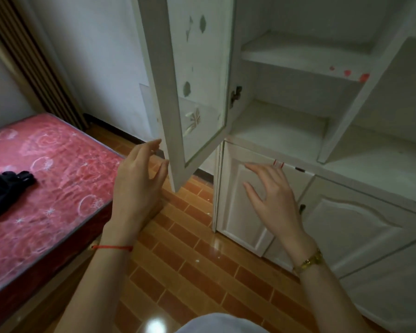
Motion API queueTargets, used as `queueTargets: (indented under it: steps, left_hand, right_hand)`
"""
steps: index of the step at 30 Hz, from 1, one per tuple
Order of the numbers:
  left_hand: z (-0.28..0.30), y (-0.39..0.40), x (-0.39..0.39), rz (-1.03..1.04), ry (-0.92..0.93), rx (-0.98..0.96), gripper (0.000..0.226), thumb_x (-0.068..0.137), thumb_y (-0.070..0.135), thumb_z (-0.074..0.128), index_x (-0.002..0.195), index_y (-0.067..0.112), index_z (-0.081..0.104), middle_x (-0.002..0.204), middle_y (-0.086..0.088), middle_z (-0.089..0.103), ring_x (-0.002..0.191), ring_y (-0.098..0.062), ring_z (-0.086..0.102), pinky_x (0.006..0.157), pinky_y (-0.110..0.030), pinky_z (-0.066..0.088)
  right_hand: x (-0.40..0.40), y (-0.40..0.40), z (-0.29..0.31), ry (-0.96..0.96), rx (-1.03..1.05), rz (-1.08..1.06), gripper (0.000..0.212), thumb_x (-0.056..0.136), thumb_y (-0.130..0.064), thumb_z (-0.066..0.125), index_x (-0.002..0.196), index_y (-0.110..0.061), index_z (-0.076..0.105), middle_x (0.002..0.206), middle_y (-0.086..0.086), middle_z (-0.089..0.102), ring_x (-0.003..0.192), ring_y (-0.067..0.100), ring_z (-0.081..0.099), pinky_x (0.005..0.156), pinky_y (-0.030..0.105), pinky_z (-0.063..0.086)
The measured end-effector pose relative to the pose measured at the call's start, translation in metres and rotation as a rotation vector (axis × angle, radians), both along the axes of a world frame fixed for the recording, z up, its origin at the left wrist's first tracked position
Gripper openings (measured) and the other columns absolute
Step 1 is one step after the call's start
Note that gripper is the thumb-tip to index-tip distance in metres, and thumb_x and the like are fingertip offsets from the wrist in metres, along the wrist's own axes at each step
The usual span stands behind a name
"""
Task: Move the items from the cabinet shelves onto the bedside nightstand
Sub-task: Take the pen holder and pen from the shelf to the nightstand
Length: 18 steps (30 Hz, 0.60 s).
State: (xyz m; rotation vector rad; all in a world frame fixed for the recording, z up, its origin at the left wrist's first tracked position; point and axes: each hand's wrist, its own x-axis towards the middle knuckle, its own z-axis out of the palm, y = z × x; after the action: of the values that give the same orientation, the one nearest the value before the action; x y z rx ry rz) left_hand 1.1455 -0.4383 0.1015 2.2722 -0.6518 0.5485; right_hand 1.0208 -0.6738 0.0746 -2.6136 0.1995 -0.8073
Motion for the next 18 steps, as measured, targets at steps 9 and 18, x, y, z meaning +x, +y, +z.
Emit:
queueTargets:
  steps: [9, 18]
  left_hand:
    - [0.051, -0.024, 0.052, 0.025, -0.098, -0.202, 0.058, 0.093, 0.028, 0.066, 0.145, 0.012, 0.045, 0.138, -0.005, 0.055, 0.114, -0.014, 0.059, 0.093, -0.026, 0.051]
    - [0.071, -0.033, 0.078, -0.045, -0.111, -0.224, 0.049, 0.089, 0.034, 0.060, 0.136, 0.024, 0.052, 0.129, 0.007, 0.062, 0.111, -0.003, 0.056, 0.095, -0.029, 0.050]
  right_hand:
    - [0.096, 0.014, 0.098, -0.319, -0.050, 0.228, 0.035, 0.095, -0.020, 0.059, 0.129, -0.011, 0.057, 0.124, 0.002, 0.060, 0.120, 0.015, 0.049, 0.106, 0.025, 0.038]
    - [0.172, 0.045, 0.176, -0.537, -0.164, 0.318, 0.046, 0.096, -0.024, 0.058, 0.139, -0.011, 0.049, 0.132, 0.005, 0.056, 0.126, 0.018, 0.044, 0.110, 0.029, 0.036]
